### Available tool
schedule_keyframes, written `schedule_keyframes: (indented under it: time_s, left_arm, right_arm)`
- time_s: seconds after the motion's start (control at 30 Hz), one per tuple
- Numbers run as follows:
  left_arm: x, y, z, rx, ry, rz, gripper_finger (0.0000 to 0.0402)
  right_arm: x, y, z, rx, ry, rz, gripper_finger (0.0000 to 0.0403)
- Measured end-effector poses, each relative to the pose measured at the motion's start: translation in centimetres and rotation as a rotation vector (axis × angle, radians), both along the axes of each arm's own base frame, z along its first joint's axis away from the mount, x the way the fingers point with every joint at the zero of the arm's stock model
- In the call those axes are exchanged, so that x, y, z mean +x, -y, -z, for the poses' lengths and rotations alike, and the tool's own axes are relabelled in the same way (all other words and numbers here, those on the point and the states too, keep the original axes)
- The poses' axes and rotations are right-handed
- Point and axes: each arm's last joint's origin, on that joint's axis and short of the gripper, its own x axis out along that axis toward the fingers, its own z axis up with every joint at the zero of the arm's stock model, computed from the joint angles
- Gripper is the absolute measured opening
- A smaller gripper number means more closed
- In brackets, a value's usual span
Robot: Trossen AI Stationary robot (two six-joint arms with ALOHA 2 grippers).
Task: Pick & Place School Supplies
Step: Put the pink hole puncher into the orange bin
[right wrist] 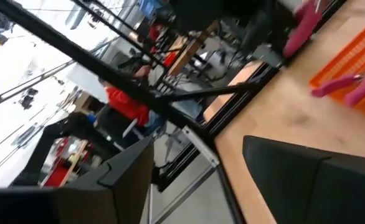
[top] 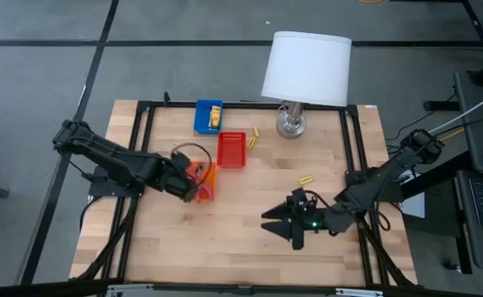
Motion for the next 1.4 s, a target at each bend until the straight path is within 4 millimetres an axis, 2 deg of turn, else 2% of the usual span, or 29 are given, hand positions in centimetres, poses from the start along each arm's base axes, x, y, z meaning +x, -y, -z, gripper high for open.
schedule_keyframes:
  time_s: [0.07, 0.17, 0.4, 0.57, 0.8, 1.07, 1.23, 1.4]
  left_arm:
    - [0.8, 0.4, 1.0, -0.132, 0.033, 0.067, 0.0031]
    - [1.3, 0.7, 1.5, -0.221, 0.078, 0.011, 0.0031]
    - [-0.5, 0.4, 1.9, -0.451, -0.006, -0.083, 0.0031]
    - [-1.2, -1.5, 2.5, -0.628, -0.059, -0.114, 0.0031]
    - [-0.4, -5.3, 2.8, -0.830, -0.052, -0.150, 0.0031]
    - [1.4, -6.6, 5.4, -0.787, -0.151, -0.285, 0.0031]
    - [3.0, -6.8, 6.6, -0.768, -0.124, -0.341, 0.0031]
    - [3.5, -7.3, 7.3, -0.783, -0.137, -0.387, 0.0031]
  right_arm:
    - [0.0, -0.1, 0.0, -0.001, 0.000, -0.006, 0.0239]
    - [-0.1, -0.2, 0.0, 0.000, 0.000, -0.013, 0.0230]
    - [-1.1, -1.3, -0.1, 0.010, 0.012, -0.011, 0.0218]
    - [-1.7, -1.8, -0.1, -0.007, 0.014, 0.022, 0.0217]
    - [-1.8, -1.9, 0.0, -0.040, 0.016, 0.011, 0.0217]
    - [-1.8, -1.9, 0.0, -0.079, 0.018, 0.006, 0.0216]
    - [-1.8, -1.9, 0.0, -0.085, 0.018, 0.005, 0.0216]
    - [-1.8, -2.0, 0.0, -0.086, 0.017, -0.019, 0.0217]
